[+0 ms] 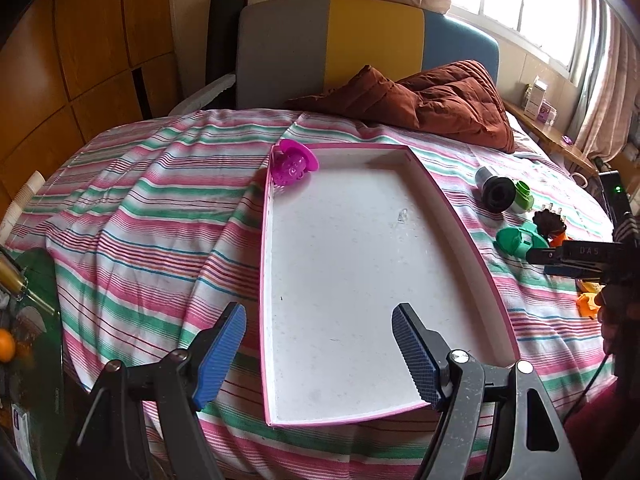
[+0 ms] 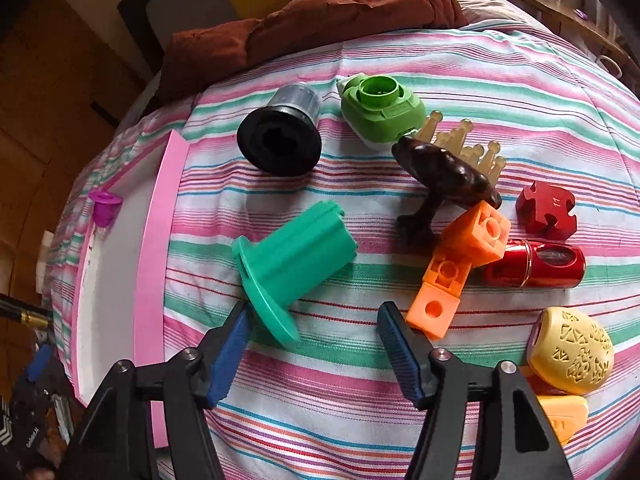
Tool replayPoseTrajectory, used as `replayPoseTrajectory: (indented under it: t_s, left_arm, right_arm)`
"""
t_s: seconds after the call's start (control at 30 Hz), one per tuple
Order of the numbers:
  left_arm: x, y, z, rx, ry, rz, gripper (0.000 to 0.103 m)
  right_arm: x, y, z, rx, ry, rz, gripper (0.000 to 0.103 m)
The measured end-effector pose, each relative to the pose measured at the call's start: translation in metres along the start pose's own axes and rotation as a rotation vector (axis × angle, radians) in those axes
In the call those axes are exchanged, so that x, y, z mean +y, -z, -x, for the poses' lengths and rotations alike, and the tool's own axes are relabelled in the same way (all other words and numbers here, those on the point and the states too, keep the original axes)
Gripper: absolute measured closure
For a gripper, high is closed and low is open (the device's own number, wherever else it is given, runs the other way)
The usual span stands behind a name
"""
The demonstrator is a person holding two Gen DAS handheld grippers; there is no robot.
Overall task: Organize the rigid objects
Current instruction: 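Grasp the teal stand with the right gripper, then carry the teal stand into the tray beside the magenta cup and release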
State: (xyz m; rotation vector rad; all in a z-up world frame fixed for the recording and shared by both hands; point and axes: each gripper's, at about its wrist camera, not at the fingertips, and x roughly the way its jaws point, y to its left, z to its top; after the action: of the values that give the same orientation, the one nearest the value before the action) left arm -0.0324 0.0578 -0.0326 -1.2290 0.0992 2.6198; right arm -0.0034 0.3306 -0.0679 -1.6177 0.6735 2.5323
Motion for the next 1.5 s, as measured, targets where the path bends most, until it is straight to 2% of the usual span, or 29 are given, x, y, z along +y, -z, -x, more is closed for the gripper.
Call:
replayPoseTrajectory:
  t_s: [0.13,0.2,0.27,0.37,0.43,0.47,0.5,0.53,0.7,0.77,0.87,1.0,1.17,1.5]
  left_arm:
    - [0.002,0.000,0.000,0.003,0.012,0.010,0.026]
    - [0.003,0.000,0.001,0.001,0.013,0.013,0.026]
    - [0.004,-0.001,0.003,-0.003,0.015,0.018,0.026]
    - [0.007,-0.001,0.004,-0.005,0.012,0.025,0.024]
    - [0.009,0.000,0.004,-0.003,0.015,0.032,0.024]
    - [0.011,0.000,0.004,-0.002,0.015,0.035,0.024]
    - [0.012,0.001,0.004,-0.001,0.015,0.038,0.024]
    - [0.013,0.002,0.004,-0.001,0.015,0.040,0.024]
    - [0.021,0.004,0.007,-0.010,0.008,0.053,0.024]
    - [0.025,0.004,0.008,-0.014,0.000,0.062,0.024]
    - [0.030,0.005,0.010,-0.020,-0.011,0.070,0.024]
    - [0.038,0.005,0.013,-0.027,-0.017,0.086,0.024]
    - [0.046,0.007,0.017,-0.031,-0.021,0.105,0.024]
    - [0.063,0.011,0.020,-0.031,-0.035,0.142,0.024]
  right_arm:
    - [0.006,-0.002,-0.001,-0.011,-0.005,0.003,0.036]
    - [0.001,-0.005,-0.005,0.007,-0.100,-0.081,0.035]
    - [-0.003,-0.009,-0.007,-0.015,-0.132,-0.160,0.032]
    - [-0.005,-0.016,-0.013,-0.039,-0.125,-0.249,0.029]
    - [0.001,-0.023,-0.020,-0.050,-0.094,-0.244,0.030]
    - [0.004,-0.026,-0.022,-0.050,-0.062,-0.234,0.038]
    - [0.007,-0.027,-0.024,-0.052,-0.017,-0.217,0.065]
    - [0.011,-0.027,-0.024,-0.052,0.035,-0.192,0.073]
    - [0.028,-0.020,-0.023,-0.031,0.084,-0.076,0.073]
    - [0.039,-0.015,-0.016,-0.048,0.085,-0.038,0.073]
    - [0.064,-0.011,-0.001,-0.088,0.062,0.028,0.073]
    - [0.110,-0.010,0.012,-0.120,-0.012,0.144,0.073]
    - [0.165,0.000,0.003,-0.085,-0.091,0.273,0.073]
    - [0.224,0.024,-0.030,0.001,-0.122,0.397,0.073]
